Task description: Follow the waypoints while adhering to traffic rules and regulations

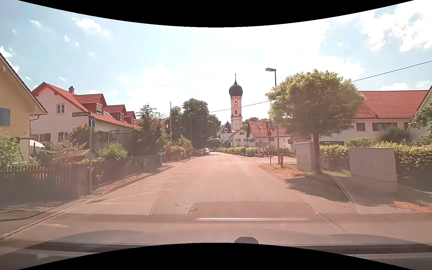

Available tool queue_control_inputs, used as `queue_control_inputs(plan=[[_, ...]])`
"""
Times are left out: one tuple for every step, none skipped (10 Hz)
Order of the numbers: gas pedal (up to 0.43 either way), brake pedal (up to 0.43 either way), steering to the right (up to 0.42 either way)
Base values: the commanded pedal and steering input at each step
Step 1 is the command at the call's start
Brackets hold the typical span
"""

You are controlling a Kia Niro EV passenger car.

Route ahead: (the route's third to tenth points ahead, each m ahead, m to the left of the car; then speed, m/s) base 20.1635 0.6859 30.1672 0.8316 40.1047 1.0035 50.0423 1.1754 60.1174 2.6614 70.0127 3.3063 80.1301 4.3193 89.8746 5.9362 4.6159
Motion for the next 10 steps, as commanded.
queue_control_inputs(plan=[[0.000, 0.000, -0.002], [0.000, 0.000, -0.002], [0.000, 0.000, -0.002], [0.000, 0.000, -0.003], [0.000, 0.000, -0.002], [0.000, 0.000, -0.002], [0.000, 0.000, -0.002], [0.000, 0.000, -0.002], [0.000, 0.000, -0.003], [0.000, 0.012, -0.002]])
